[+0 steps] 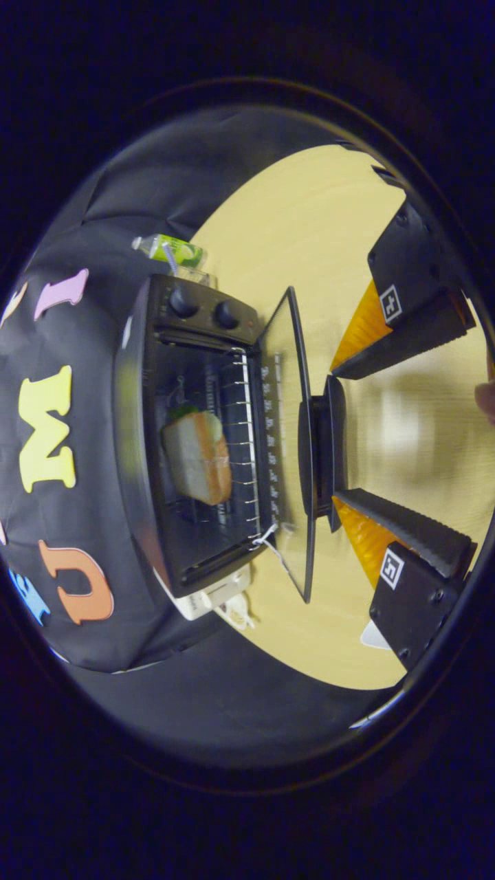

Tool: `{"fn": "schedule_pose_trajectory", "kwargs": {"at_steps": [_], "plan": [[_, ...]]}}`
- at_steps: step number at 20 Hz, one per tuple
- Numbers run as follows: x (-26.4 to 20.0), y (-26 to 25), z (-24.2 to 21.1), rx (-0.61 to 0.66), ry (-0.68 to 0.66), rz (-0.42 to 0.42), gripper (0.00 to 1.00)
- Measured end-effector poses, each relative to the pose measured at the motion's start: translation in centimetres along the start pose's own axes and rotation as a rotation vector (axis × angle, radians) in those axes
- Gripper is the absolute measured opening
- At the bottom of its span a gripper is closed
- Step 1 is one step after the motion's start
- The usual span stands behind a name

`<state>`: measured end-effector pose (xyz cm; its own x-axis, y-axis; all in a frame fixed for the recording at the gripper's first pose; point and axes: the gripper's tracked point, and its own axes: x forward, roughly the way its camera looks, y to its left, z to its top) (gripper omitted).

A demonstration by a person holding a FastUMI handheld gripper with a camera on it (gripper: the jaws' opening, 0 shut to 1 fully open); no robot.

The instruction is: Open the toaster oven, put the food inside, and close the toaster oven door.

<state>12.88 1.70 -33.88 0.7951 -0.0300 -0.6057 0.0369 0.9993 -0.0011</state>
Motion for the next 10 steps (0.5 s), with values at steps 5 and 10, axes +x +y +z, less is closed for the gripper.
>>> {"fn": "schedule_pose_trajectory", "kwargs": {"at_steps": [5, 10], "plan": [[0.4, 0.4, 5.5, -0.020, -0.070, 0.020, 1.00], [0.5, 0.7, 9.8, -0.044, -0.117, 0.015, 1.00]]}}
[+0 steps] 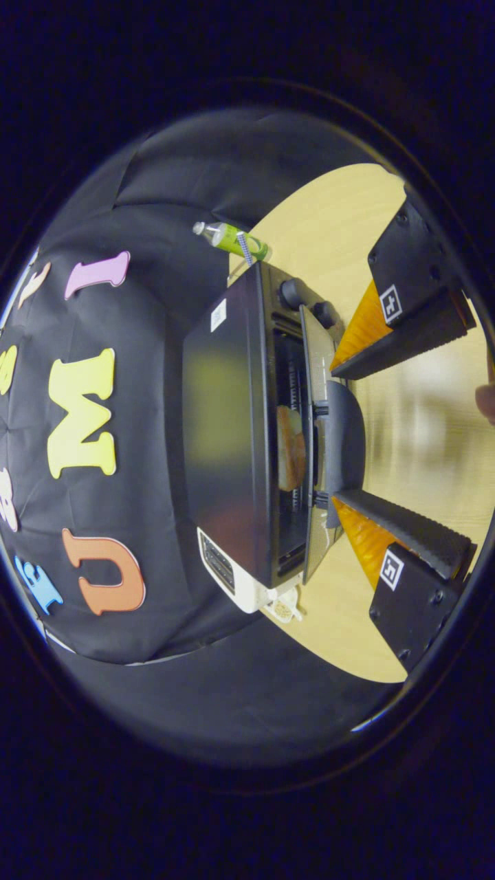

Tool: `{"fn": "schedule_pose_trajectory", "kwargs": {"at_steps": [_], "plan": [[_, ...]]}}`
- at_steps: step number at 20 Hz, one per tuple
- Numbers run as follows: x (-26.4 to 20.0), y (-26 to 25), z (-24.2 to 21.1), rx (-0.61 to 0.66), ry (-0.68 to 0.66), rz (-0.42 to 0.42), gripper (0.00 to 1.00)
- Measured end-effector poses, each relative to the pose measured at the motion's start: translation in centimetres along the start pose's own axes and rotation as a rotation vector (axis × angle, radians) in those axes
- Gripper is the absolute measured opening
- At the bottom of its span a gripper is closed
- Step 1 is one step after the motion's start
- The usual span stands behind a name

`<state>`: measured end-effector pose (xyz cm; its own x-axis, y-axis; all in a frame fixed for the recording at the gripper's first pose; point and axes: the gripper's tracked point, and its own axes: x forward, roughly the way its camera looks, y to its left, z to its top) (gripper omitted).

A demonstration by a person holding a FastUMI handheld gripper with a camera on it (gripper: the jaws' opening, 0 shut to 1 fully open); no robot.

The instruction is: Open the toaster oven, put the food inside, and close the toaster oven door.

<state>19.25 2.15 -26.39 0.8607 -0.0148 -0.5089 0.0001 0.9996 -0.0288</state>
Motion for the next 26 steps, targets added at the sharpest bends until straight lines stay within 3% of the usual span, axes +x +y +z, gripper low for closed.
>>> {"fn": "schedule_pose_trajectory", "kwargs": {"at_steps": [6, 15, 22, 26], "plan": [[-4.8, -0.4, 7.0, 0.024, -0.118, 0.006, 1.00], [-20.2, -1.5, 18.9, -0.006, -0.405, 0.011, 1.00], [-30.1, -1.1, 23.1, 0.000, -0.535, 0.034, 1.00], [-33.2, -1.4, 22.8, 0.028, -0.572, 0.020, 1.00]]}}
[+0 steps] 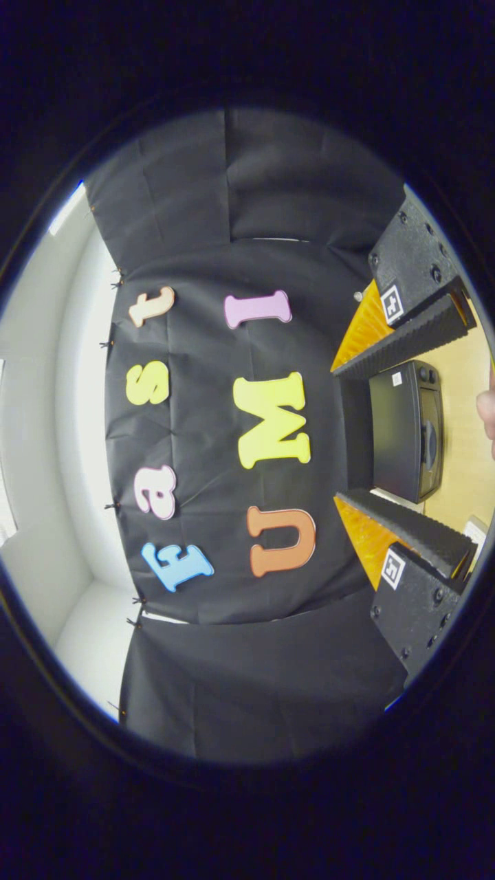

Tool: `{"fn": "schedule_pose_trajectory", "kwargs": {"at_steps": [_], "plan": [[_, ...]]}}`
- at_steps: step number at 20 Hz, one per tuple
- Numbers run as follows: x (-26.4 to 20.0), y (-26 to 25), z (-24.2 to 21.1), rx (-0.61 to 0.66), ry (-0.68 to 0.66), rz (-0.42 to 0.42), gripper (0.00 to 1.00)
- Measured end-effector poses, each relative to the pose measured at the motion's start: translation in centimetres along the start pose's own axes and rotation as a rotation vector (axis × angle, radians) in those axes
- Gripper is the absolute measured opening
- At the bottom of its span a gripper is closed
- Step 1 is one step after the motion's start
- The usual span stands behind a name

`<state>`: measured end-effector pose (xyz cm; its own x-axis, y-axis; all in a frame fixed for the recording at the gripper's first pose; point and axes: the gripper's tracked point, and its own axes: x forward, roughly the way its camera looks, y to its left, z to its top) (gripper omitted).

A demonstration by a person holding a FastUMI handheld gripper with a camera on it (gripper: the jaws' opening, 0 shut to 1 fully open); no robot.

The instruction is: Open the toaster oven, put the food inside, and close the toaster oven door.

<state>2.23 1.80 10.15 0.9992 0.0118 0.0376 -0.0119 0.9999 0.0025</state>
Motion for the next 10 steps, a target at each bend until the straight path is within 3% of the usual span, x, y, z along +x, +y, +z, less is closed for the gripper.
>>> {"fn": "schedule_pose_trajectory", "kwargs": {"at_steps": [10], "plan": [[-1.9, -0.1, -1.4, 0.043, -0.003, -0.017, 1.00]]}}
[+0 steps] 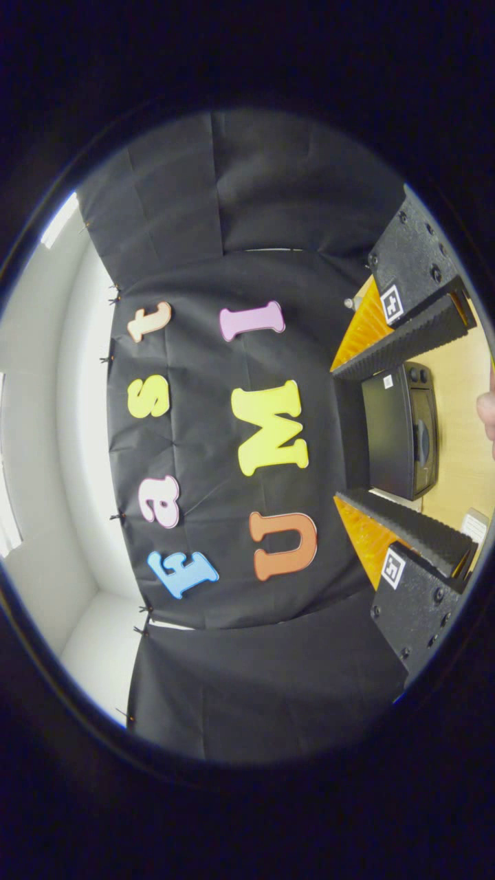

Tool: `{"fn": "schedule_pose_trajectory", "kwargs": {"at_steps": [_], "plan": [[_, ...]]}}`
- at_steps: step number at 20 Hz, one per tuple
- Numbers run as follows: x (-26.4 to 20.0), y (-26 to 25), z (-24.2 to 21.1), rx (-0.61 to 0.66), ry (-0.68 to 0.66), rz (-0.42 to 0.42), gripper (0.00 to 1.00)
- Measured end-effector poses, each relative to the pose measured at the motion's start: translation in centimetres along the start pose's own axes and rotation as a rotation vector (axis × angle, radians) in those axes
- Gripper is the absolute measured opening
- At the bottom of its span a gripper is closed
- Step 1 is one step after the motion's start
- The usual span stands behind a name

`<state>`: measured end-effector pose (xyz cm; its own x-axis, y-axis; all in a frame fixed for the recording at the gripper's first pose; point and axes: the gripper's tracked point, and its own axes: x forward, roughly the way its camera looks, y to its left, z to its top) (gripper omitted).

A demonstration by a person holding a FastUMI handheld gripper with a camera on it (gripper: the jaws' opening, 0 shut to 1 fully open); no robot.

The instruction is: Open the toaster oven, put the food inside, and close the toaster oven door.

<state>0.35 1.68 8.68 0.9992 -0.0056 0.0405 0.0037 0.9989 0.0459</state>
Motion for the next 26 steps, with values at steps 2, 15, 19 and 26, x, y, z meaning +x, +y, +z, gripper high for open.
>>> {"fn": "schedule_pose_trajectory", "kwargs": {"at_steps": [2, 15, 19, 26], "plan": [[-0.1, 0.2, 0.0, -0.008, -0.008, 0.002, 1.00], [-0.3, 1.6, -1.3, 0.009, 0.004, 0.031, 1.00], [0.0, 1.4, -2.0, 0.022, 0.019, 0.023, 1.00], [-0.1, 1.5, -2.3, 0.013, 0.026, 0.019, 1.00]]}}
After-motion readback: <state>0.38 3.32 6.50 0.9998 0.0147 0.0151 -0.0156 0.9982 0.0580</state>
